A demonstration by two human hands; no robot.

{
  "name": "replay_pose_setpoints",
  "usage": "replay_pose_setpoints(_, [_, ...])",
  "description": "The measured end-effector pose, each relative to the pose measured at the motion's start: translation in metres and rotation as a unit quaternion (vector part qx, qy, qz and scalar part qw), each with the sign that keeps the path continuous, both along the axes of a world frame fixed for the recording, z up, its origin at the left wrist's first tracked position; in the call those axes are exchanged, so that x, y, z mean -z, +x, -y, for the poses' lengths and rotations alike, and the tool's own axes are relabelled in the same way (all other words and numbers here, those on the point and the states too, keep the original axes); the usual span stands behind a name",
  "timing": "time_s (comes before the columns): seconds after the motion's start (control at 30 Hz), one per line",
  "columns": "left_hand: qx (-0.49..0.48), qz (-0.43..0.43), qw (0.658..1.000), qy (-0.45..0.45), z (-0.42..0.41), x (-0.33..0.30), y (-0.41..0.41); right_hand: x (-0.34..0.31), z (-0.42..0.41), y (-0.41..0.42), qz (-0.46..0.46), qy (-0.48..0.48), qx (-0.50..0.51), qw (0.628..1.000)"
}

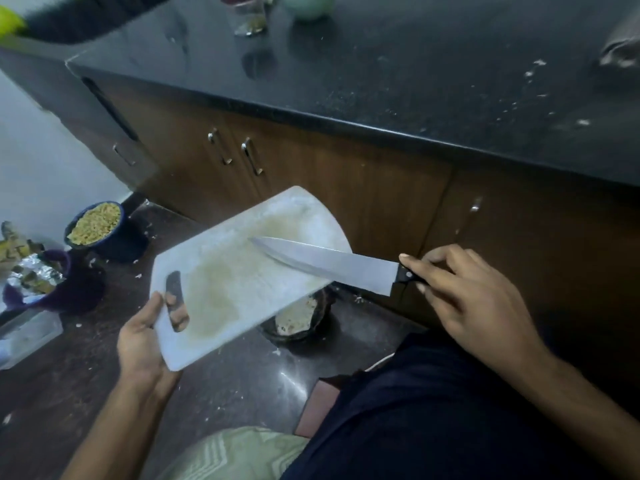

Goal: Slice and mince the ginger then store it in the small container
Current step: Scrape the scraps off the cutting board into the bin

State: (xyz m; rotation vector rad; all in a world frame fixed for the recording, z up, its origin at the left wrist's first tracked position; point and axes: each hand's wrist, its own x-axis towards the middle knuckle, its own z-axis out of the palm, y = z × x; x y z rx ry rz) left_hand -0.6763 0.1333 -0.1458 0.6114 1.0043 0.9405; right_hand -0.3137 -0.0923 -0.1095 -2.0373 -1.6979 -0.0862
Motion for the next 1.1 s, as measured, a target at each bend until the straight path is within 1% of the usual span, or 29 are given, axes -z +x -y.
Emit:
replay_pose_setpoints(0.03, [0.015, 0.021, 1.0, 0.004, 0.001, -0.004, 0.004, -0.006, 0.01, 0.002, 0.003, 0.0, 0.001, 1.0])
replay_pose_setpoints(0.07, [0.032, 0.061, 0.998, 0.001, 0.003, -0.006, 0.01, -0.011, 0.019, 0.004, 0.009, -0.002, 0.005, 1.0])
replay_pose_setpoints(0.13, [0.082, 0.166, 0.982, -0.033, 0.006, -0.014, 0.022, -0.024, 0.037, 0.011, 0.009, -0.005, 0.026, 1.0])
replay_pose_setpoints(0.17, [0.095, 0.184, 0.977, -0.048, 0.007, -0.016, 0.027, -0.031, 0.047, 0.016, -0.003, -0.002, 0.043, 0.999])
replay_pose_setpoints(0.23, [0.082, 0.16, 0.982, -0.051, 0.011, -0.021, 0.041, -0.04, 0.064, 0.023, -0.039, 0.008, 0.078, 0.996])
replay_pose_setpoints(0.3, [0.063, 0.091, 0.994, -0.01, 0.022, -0.036, 0.073, -0.048, 0.083, 0.029, -0.067, 0.025, 0.123, 0.99])
replay_pose_setpoints(0.33, [0.057, 0.076, 0.995, 0.011, 0.028, -0.045, 0.092, -0.051, 0.092, 0.032, -0.078, 0.035, 0.144, 0.986])
replay_pose_setpoints(0.37, [0.056, 0.072, 0.995, 0.029, 0.029, -0.052, 0.105, -0.054, 0.099, 0.034, -0.087, 0.041, 0.162, 0.982])
replay_pose_setpoints(0.47, [0.109, 0.1, 0.988, 0.043, 0.036, -0.083, 0.145, -0.064, 0.117, 0.043, -0.091, 0.051, 0.212, 0.972])
replay_pose_setpoints(0.6, [0.176, 0.095, 0.976, 0.08, 0.044, -0.104, 0.2, -0.077, 0.143, 0.058, -0.059, 0.067, 0.273, 0.958])
replay_pose_setpoints(0.7, [0.195, 0.093, 0.972, 0.091, 0.06, -0.108, 0.243, -0.082, 0.163, 0.067, -0.034, 0.06, 0.318, 0.945])
replay_pose_setpoints(0.77, [0.211, 0.107, 0.967, 0.091, 0.072, -0.113, 0.266, -0.083, 0.174, 0.072, -0.035, 0.056, 0.34, 0.938])
replay_pose_setpoints(0.87, [0.247, 0.103, 0.958, 0.1, 0.087, -0.115, 0.296, -0.084, 0.188, 0.079, -0.04, 0.062, 0.368, 0.927])
replay_pose_setpoints(1.0, [0.299, 0.079, 0.944, 0.112, 0.101, -0.11, 0.329, -0.081, 0.208, 0.086, -0.049, 0.061, 0.407, 0.91])
replay_pose_setpoints(1.1, [0.333, 0.046, 0.934, 0.123, 0.109, -0.106, 0.35, -0.074, 0.223, 0.088, -0.05, 0.071, 0.436, 0.896])
